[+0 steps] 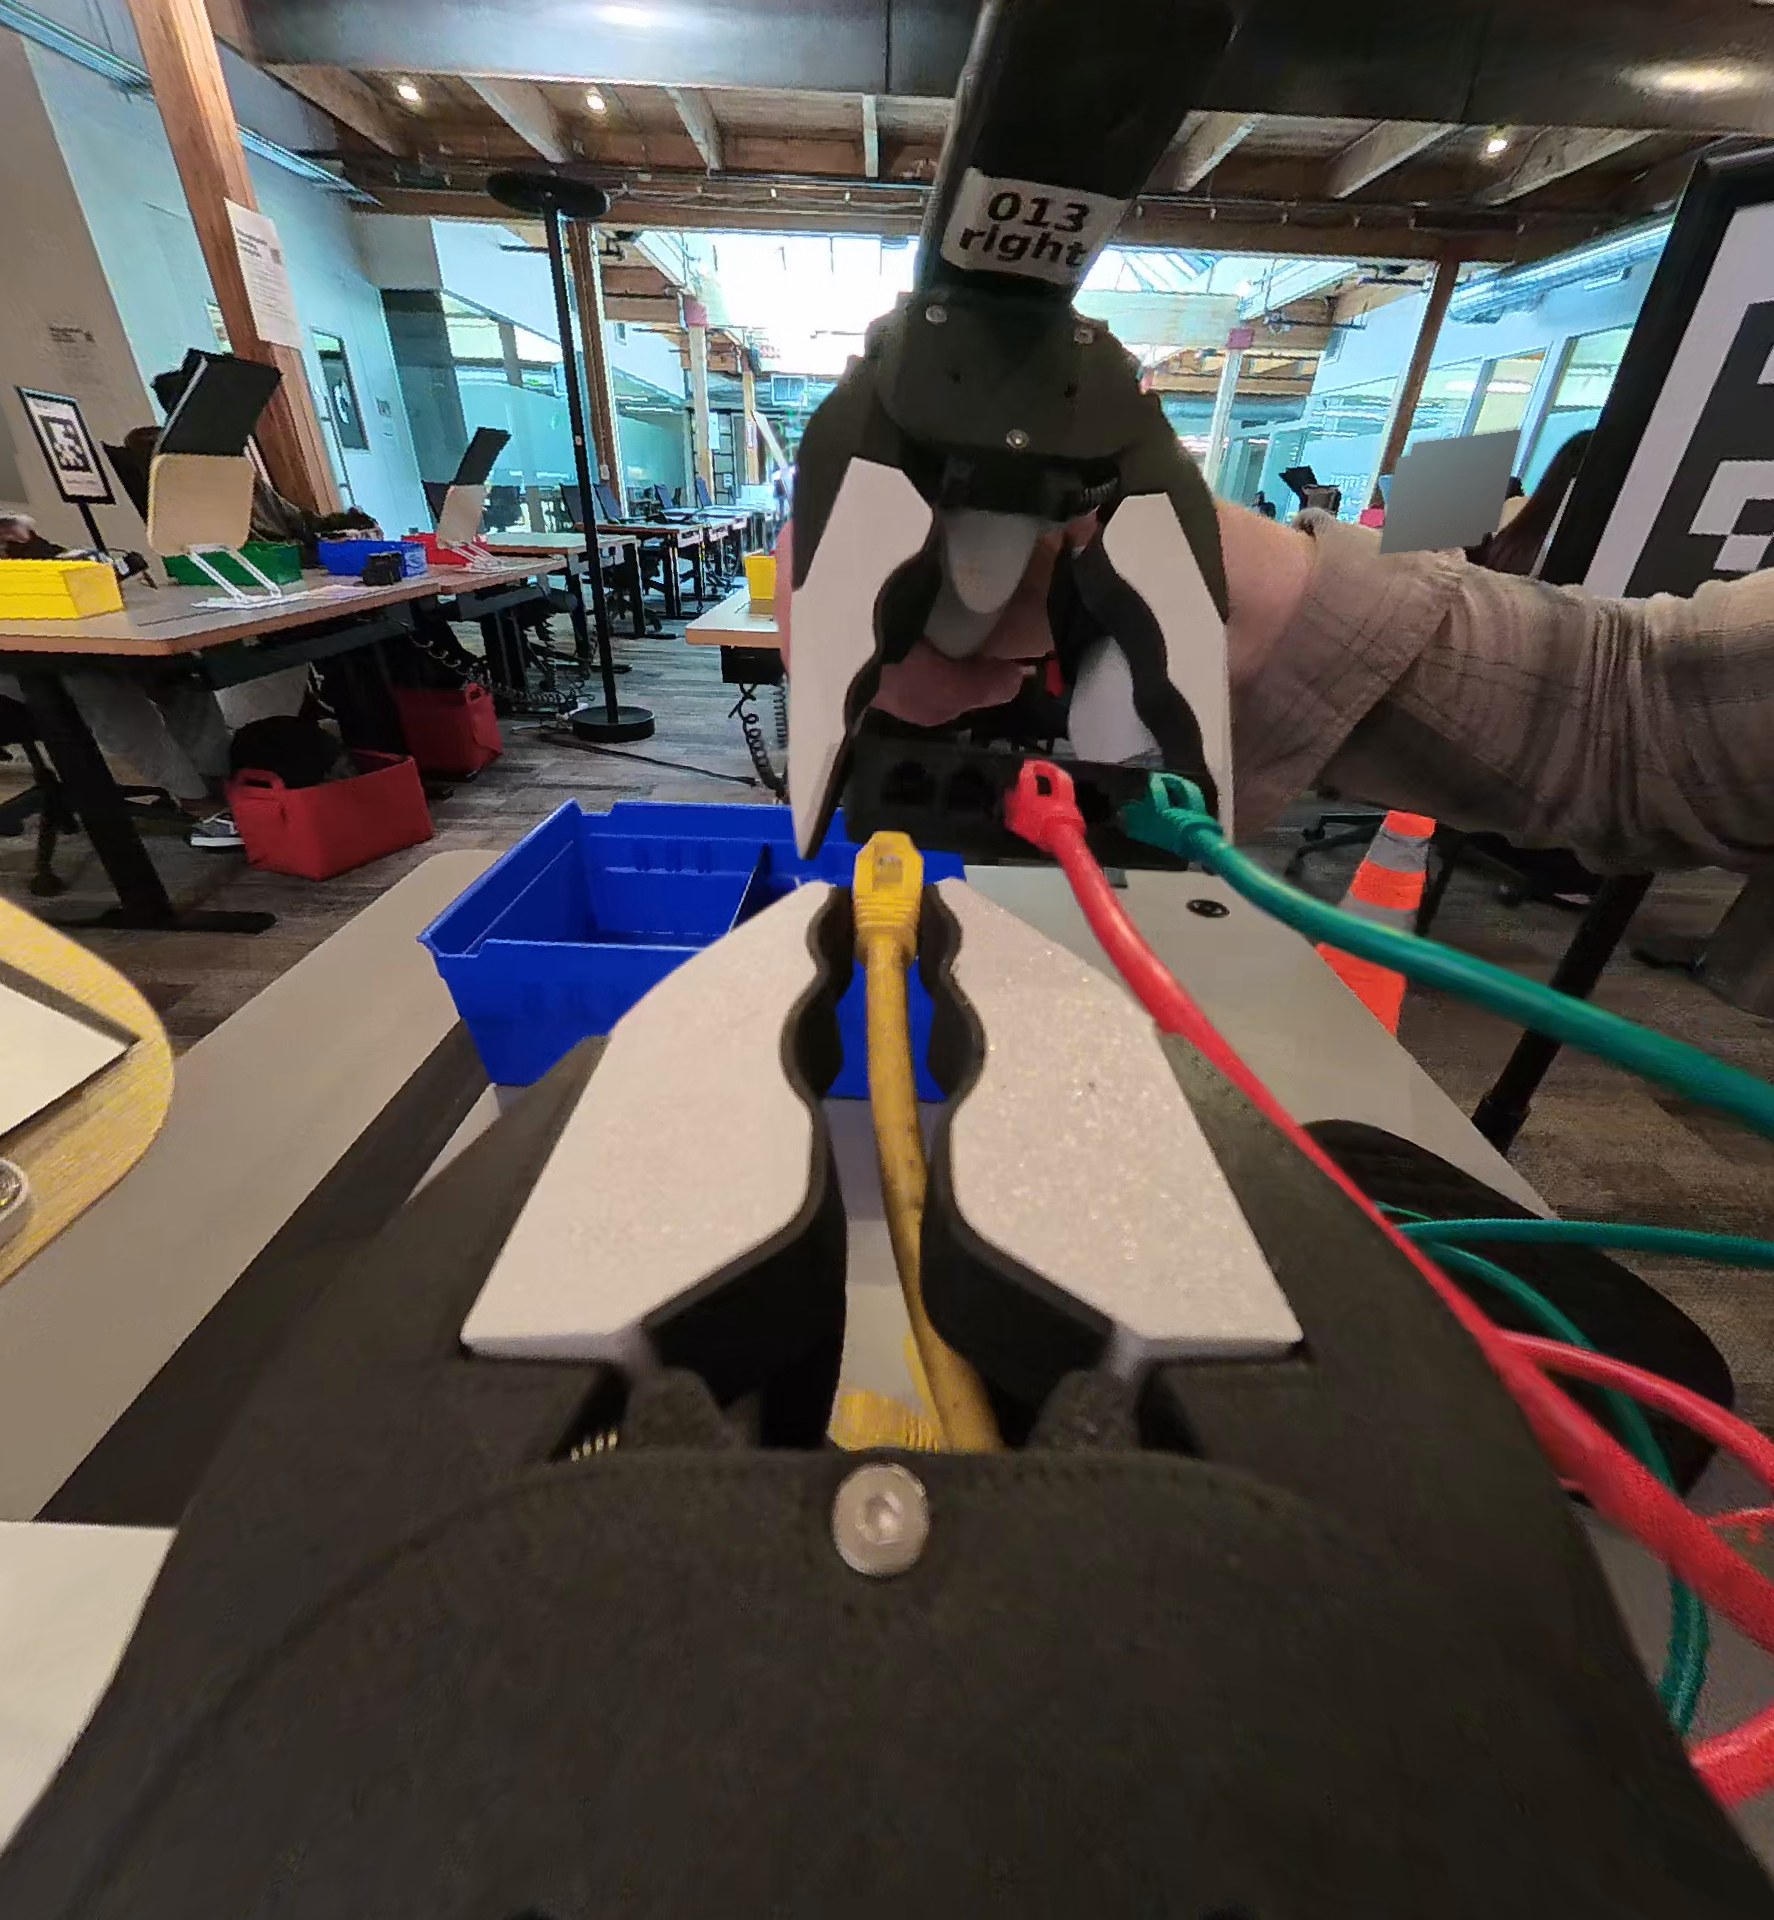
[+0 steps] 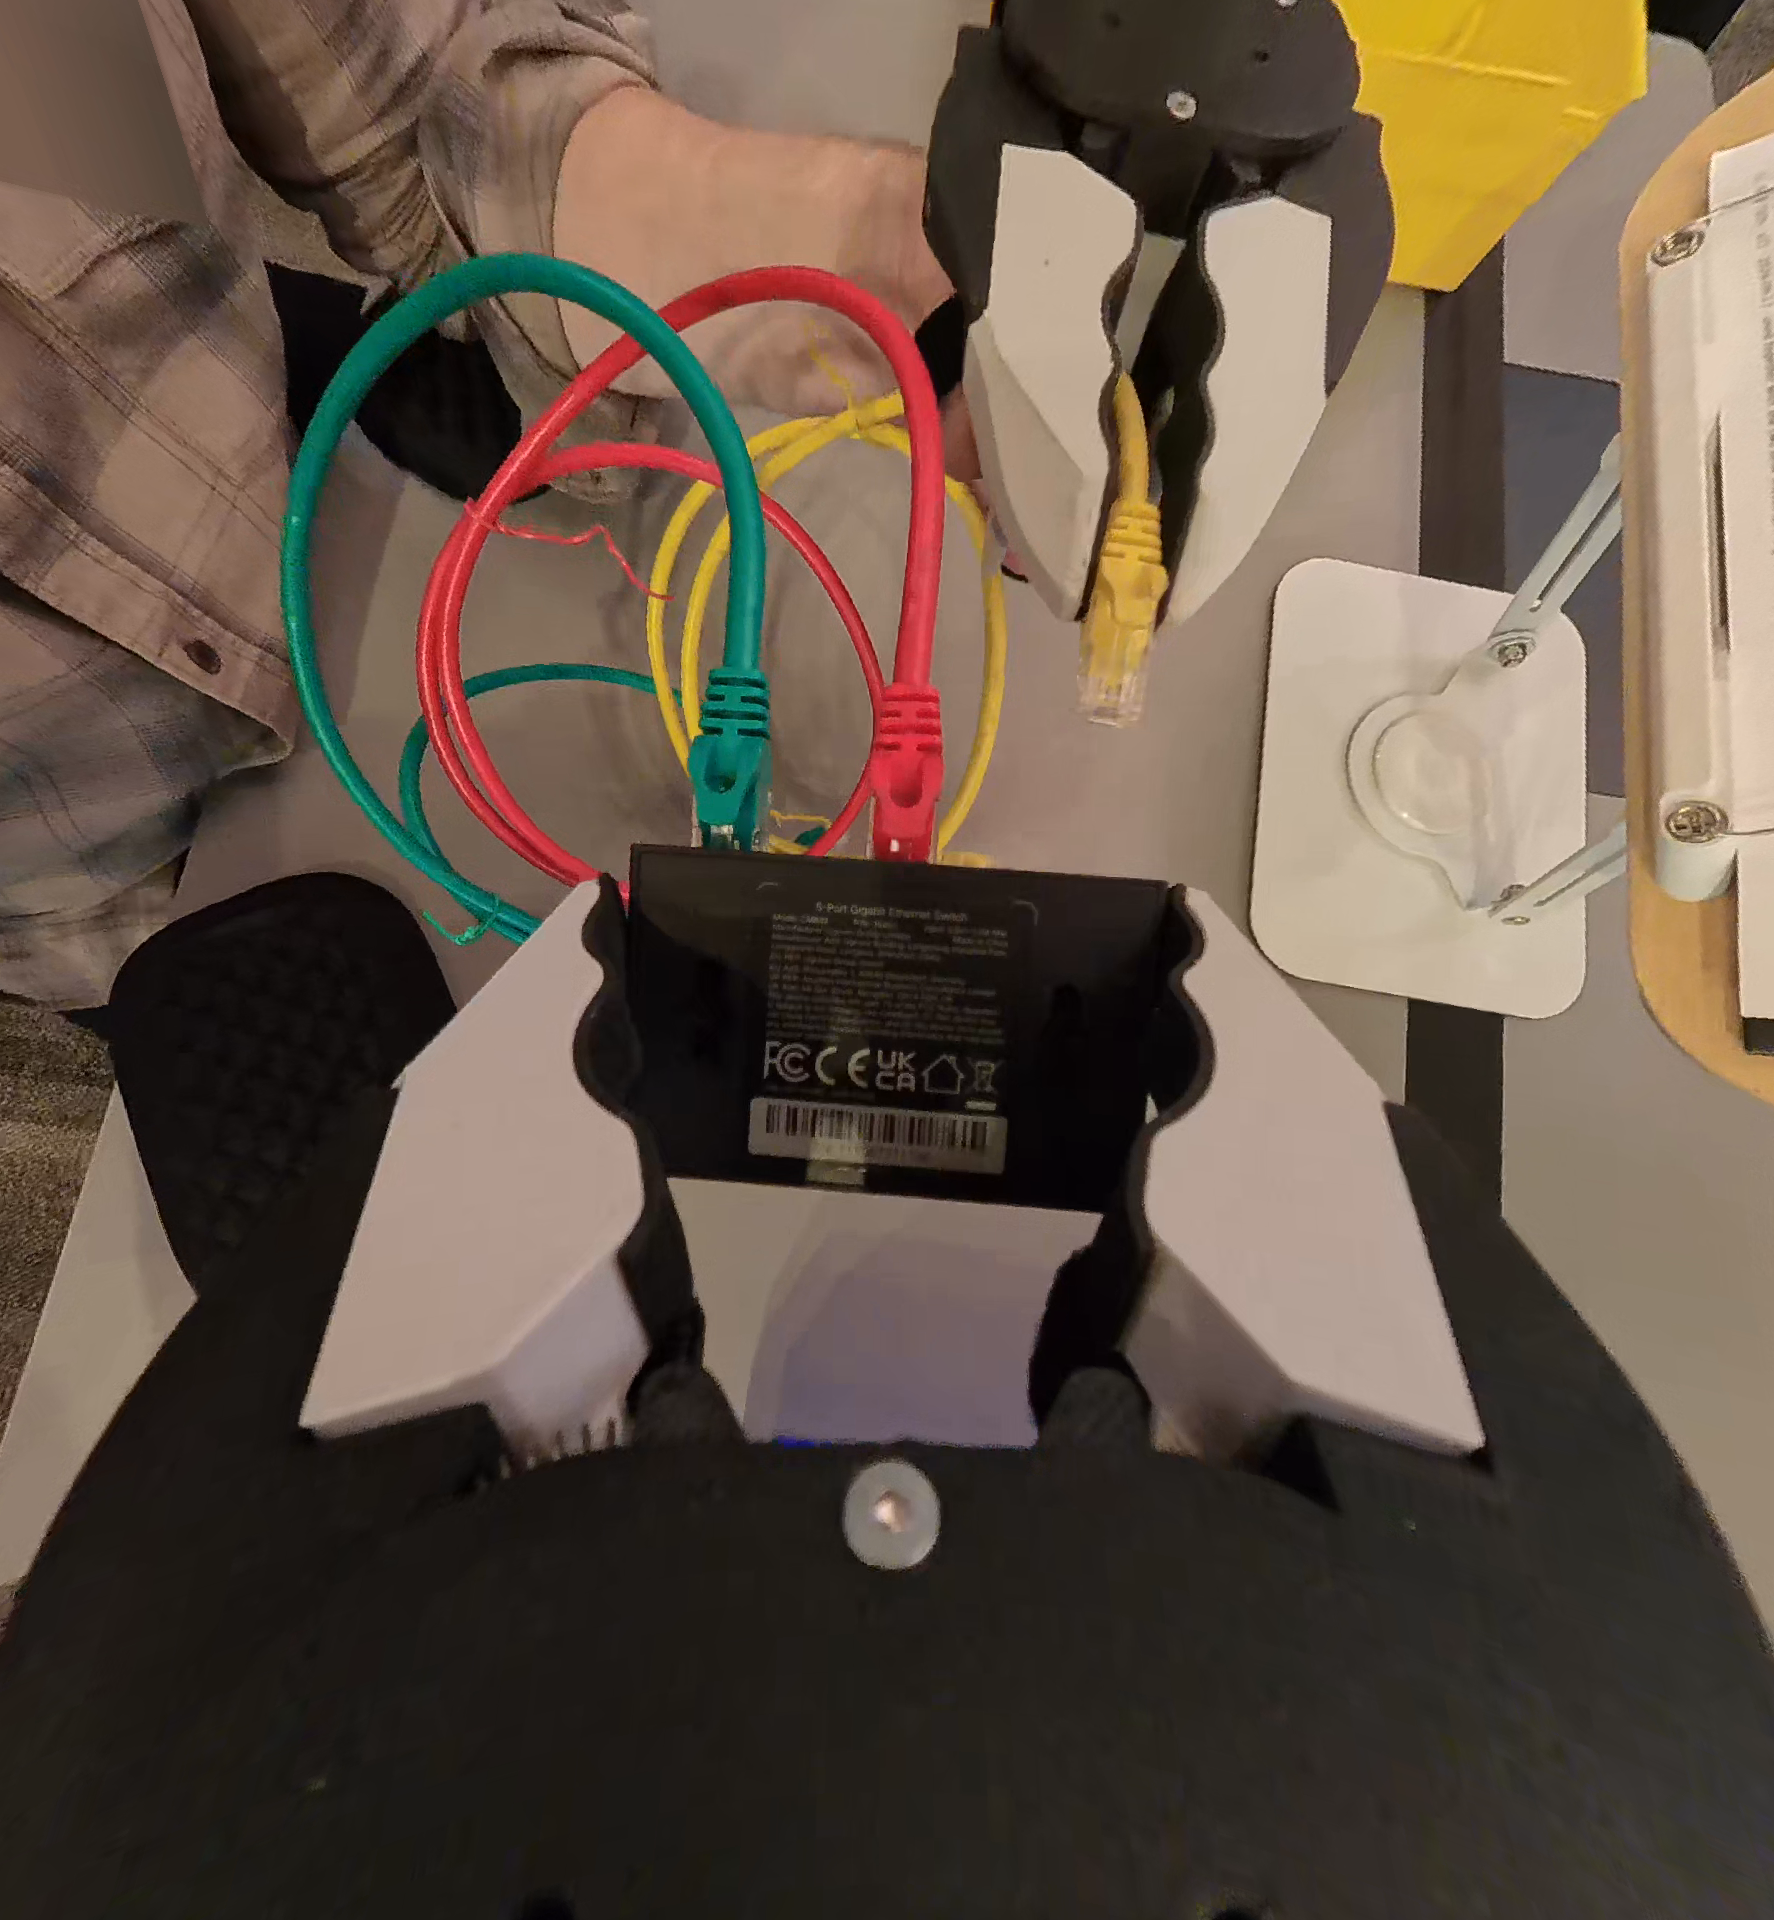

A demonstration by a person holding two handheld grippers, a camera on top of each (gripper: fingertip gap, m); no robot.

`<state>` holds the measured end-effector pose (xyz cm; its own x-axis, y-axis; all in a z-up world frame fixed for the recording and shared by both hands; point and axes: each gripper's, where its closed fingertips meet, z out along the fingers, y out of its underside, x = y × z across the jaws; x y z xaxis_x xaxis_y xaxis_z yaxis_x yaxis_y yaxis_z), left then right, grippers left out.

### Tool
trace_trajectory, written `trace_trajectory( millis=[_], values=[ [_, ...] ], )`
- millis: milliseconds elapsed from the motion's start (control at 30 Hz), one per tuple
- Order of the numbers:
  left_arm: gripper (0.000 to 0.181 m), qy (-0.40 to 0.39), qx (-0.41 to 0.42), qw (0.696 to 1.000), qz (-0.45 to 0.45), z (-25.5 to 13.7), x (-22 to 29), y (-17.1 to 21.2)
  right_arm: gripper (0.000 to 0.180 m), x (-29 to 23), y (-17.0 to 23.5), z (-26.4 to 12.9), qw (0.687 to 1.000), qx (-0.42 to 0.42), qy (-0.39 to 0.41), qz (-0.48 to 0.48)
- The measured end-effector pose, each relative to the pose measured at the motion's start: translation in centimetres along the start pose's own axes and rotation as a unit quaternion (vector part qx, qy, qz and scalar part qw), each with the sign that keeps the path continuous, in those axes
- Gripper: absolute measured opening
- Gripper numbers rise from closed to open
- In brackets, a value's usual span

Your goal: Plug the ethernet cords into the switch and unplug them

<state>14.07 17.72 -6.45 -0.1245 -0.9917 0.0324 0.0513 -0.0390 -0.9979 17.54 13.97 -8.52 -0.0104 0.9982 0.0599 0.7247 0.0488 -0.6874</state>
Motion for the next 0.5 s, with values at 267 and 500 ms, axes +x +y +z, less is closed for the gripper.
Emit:
trace_trajectory(
  millis=[267, 500],
  values=[
    [0.012, -0.001, -0.017, 1.0, 0.0, 0.6, 0.4, 0.3, 0.099, 0.1, -0.5, -0.1, 0.999, -0.037, -0.014, 0.001],
    [0.012, 0.033, -0.043, 0.998, -0.023, 1.2, 0.9, 2.0, 0.099, 0.5, -1.6, -0.2, 1.0, -0.027, -0.003, 0.003]
  ],
)
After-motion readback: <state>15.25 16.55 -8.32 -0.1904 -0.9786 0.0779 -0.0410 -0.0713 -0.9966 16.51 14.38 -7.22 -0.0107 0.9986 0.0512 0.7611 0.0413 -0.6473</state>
